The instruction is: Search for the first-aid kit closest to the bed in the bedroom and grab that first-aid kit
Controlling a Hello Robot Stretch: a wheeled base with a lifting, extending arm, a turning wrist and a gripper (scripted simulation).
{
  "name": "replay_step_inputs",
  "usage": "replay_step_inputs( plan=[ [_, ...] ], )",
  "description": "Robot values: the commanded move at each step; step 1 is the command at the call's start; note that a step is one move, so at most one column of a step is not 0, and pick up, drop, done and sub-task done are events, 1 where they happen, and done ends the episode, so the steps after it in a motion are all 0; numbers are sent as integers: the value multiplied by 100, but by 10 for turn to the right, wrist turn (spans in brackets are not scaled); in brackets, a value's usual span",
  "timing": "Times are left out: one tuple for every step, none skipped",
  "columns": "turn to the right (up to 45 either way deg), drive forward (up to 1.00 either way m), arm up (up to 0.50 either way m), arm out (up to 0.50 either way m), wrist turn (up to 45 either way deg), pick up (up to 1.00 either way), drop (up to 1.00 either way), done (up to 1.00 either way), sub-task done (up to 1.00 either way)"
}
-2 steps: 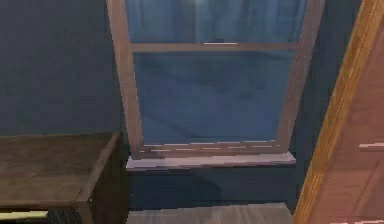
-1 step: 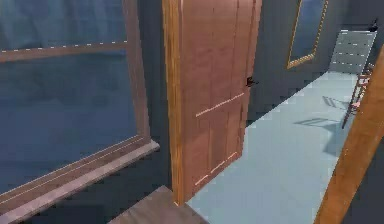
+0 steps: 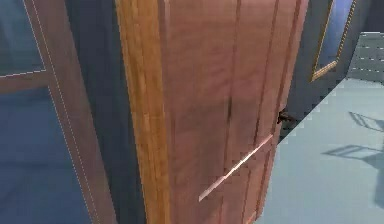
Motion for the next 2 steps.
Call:
replay_step_inputs(
  plan=[
    [450,0,0,0,0,0,0,0,0],
    [180,0,0,0,0,0,0,0,0]
  ],
)
